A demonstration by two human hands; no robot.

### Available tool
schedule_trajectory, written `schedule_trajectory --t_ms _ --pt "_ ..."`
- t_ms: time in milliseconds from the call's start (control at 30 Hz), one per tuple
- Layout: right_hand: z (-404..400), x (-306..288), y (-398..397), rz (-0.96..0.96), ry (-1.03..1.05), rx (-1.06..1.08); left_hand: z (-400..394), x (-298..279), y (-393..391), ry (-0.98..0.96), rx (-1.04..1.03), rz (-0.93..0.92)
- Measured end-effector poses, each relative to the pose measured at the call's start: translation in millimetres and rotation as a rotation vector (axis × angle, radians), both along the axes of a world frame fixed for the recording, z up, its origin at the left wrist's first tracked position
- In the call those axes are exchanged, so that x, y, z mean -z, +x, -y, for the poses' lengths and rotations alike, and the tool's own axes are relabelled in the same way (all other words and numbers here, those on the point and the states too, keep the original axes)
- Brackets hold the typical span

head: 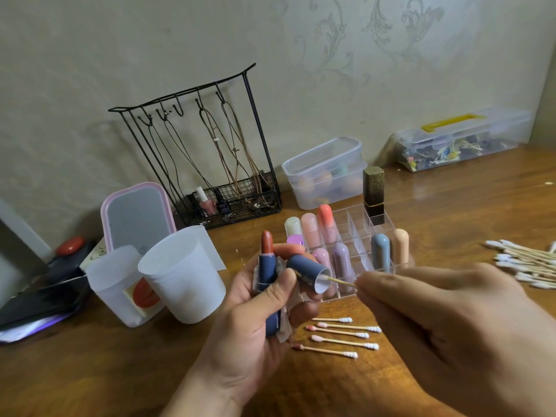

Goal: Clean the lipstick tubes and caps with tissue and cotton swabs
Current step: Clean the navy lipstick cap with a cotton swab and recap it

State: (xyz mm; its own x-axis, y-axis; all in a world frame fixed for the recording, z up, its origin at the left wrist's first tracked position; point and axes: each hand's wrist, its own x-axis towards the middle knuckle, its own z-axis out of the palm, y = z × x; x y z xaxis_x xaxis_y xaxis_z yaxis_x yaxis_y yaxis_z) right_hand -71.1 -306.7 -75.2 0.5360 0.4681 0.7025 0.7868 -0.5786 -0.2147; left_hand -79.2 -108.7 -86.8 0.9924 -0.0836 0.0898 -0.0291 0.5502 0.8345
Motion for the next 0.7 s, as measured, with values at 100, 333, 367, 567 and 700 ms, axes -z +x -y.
schedule_trajectory --t_ms 100,333,367,567,700 --pt "-3.9 -2.3 -9.2 -0.080 -0.042 0.001 -1.2 1.2 1.3 0.069 -0.022 0.020" --pt "-3.6 -1.0 -1.1 -0.464 0.088 -0.253 0.5 5.4 1.9 0.092 -0.053 0.066" --pt "-2.7 -3.6 -0.4 -0.565 0.164 -0.311 0.1 5.4 1.9 0.089 -0.060 0.067" --pt "-1.3 -1.7 -1.6 -0.345 0.045 -0.102 -1.6 2.9 1.1 0.123 -0.062 0.053" --pt "-3.6 -6.6 -10.1 -0.268 0.014 0.022 -1.3 3.7 1.9 0.169 -0.062 0.045"
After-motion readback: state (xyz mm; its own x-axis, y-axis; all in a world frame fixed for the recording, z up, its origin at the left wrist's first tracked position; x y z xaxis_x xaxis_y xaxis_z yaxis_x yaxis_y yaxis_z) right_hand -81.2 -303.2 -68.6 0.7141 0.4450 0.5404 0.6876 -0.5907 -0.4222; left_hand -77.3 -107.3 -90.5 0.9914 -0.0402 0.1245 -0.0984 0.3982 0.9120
